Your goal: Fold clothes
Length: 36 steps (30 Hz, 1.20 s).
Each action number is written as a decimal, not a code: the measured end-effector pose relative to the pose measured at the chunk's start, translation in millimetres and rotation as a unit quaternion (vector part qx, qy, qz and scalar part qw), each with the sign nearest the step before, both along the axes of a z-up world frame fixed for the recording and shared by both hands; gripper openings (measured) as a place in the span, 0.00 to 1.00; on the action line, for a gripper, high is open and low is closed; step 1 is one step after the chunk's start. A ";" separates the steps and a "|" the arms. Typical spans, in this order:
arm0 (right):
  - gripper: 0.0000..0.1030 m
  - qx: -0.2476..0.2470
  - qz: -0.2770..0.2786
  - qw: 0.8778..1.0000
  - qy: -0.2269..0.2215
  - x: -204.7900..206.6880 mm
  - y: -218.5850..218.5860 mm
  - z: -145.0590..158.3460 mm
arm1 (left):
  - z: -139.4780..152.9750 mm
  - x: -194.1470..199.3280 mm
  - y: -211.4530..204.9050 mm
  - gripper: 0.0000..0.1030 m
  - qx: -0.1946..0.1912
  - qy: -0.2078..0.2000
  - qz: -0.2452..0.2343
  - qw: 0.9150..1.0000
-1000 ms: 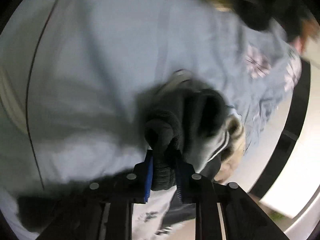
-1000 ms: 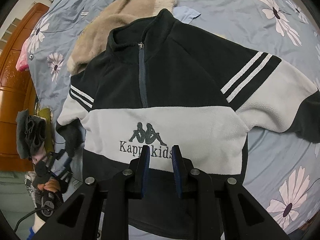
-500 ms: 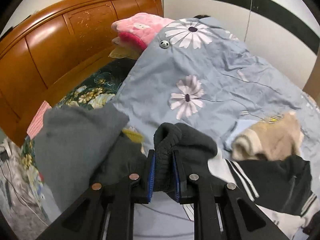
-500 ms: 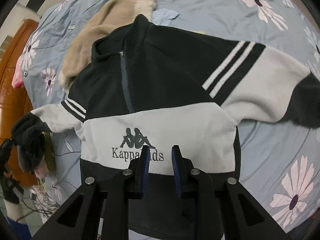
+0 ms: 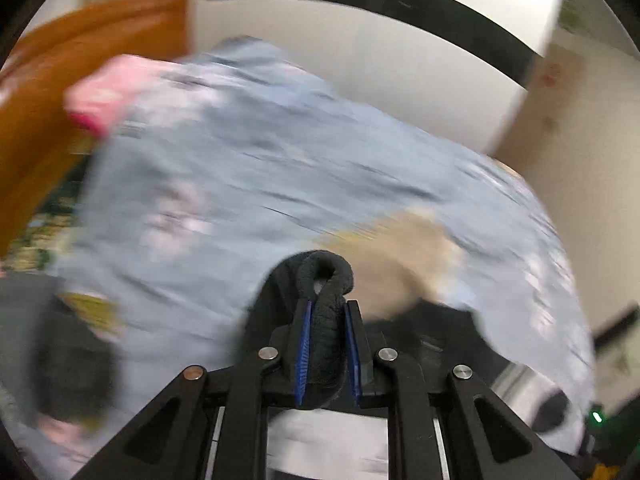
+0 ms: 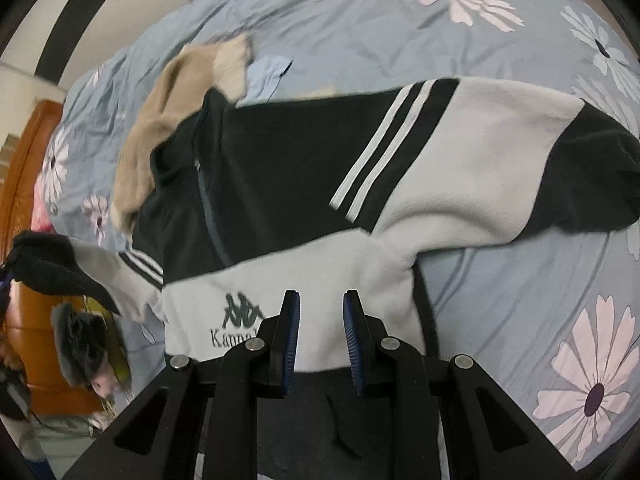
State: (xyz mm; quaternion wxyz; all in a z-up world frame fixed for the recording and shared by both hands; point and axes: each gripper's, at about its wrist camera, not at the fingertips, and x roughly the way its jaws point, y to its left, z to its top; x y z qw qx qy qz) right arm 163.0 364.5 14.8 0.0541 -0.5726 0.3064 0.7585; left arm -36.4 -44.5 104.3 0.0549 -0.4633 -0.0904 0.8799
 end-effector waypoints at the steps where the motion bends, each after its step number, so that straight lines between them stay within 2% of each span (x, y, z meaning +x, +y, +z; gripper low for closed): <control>1: 0.22 -0.001 -0.003 1.000 0.005 0.9 6.3 1.7 | -6.8 1.8 28.9 0.17 0.011 -0.008 -0.023 1.000; 4: 0.22 0.001 -0.007 1.000 0.015 5.7 26.7 6.8 | -27.2 7.3 115.7 0.15 0.043 -0.030 -0.092 0.994; 5: 0.22 0.004 -0.009 1.000 0.017 8.7 35.3 7.5 | -34.0 9.1 144.6 0.10 0.054 -0.038 -0.115 0.991; 7: 0.22 0.006 -0.016 1.000 0.017 14.9 49.5 6.6 | -48.3 12.6 200.0 0.08 0.073 -0.054 -0.157 0.983; 12: 0.22 0.004 -0.035 0.999 0.003 33.0 84.6 -6.9 | -101.2 17.8 265.6 0.08 0.057 -0.113 -0.189 0.974; 17: 0.22 -0.017 -0.031 0.999 0.006 29.4 94.1 -18.6 | -107.8 18.6 239.6 0.09 0.056 -0.113 -0.149 0.981; 19: 0.22 -0.035 -0.017 0.999 0.020 16.6 85.3 -19.6 | -106.0 18.1 215.2 0.09 0.050 -0.108 -0.126 0.985; 21: 0.27 -0.051 0.012 0.998 0.036 -1.6 68.9 -19.3 | -101.9 20.2 177.1 0.14 0.022 -0.098 -0.089 0.991; 22: 0.35 -0.058 0.027 0.997 0.041 -11.9 58.9 -19.8 | -104.0 23.9 158.8 0.24 0.006 -0.096 -0.073 0.993; 23: 0.38 -0.066 0.044 0.996 0.046 -23.0 46.7 -21.3 | -106.9 27.6 140.6 0.38 -0.010 -0.096 -0.056 0.994; 25: 0.38 -0.081 0.076 0.992 0.053 -45.6 19.8 -25.6 | -121.5 36.0 104.7 0.48 -0.044 -0.112 -0.026 0.992; 27: 0.40 -0.091 0.110 0.988 0.057 -68.5 -7.7 -33.0 | -136.1 44.3 68.8 0.48 -0.078 -0.128 0.004 0.989; 29: 0.47 -0.084 0.135 0.986 0.054 -86.6 -27.8 -42.8 | -150.7 52.0 34.8 0.48 -0.110 -0.144 0.032 0.983; 33: 0.47 -0.060 0.137 0.988 0.032 -112.4 -41.8 -67.8 | -180.0 51.7 14.1 0.48 -0.120 -0.157 0.030 0.980; 36: 0.47 -0.047 0.153 0.987 0.027 -121.6 -54.7 -73.7 | -201.8 51.0 -0.5 0.49 -0.126 -0.167 0.030 0.977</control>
